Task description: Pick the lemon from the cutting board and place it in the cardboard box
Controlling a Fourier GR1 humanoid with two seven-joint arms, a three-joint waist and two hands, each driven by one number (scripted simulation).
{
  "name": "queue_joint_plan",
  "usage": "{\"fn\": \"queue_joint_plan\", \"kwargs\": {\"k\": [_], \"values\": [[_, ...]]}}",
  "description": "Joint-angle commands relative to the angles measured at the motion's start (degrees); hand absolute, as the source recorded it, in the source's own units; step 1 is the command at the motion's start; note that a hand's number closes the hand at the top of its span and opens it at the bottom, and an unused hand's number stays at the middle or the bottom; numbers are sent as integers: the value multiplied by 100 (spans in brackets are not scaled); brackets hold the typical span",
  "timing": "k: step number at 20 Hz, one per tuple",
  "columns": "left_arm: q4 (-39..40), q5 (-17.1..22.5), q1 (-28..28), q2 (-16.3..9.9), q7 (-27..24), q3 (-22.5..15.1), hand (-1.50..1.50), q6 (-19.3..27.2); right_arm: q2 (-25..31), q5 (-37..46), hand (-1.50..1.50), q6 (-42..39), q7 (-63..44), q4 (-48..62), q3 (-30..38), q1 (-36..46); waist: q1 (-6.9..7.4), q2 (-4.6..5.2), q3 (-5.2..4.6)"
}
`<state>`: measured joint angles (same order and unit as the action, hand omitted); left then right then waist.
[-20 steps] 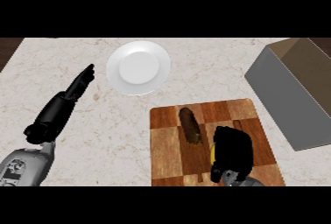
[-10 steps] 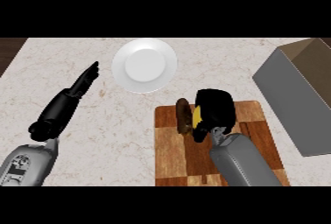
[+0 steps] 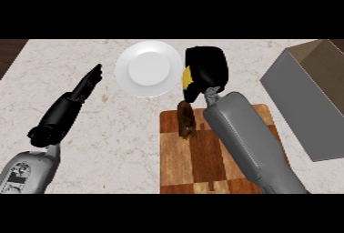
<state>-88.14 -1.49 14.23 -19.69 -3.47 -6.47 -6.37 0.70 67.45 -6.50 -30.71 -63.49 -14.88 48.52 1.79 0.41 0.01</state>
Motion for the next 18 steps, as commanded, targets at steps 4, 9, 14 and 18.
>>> {"fn": "queue_joint_plan", "kwargs": {"k": [4,9,14,18], "values": [[93,-64,-302,13,-328,78,0,-64,48,400,150,576,-844,-130,593,778,-128,-36,-5],[112,-106,-206,20,-194,165,0,12,402,412,150,867,-1605,-585,1367,920,-208,-45,-2],[-320,126,-414,-278,-119,361,0,-353,1165,293,150,895,-1540,-395,2048,1003,-119,-43,1],[129,-137,-211,124,-247,250,0,-73,1402,67,150,1081,-1240,-635,2257,349,-218,-38,0]]}}
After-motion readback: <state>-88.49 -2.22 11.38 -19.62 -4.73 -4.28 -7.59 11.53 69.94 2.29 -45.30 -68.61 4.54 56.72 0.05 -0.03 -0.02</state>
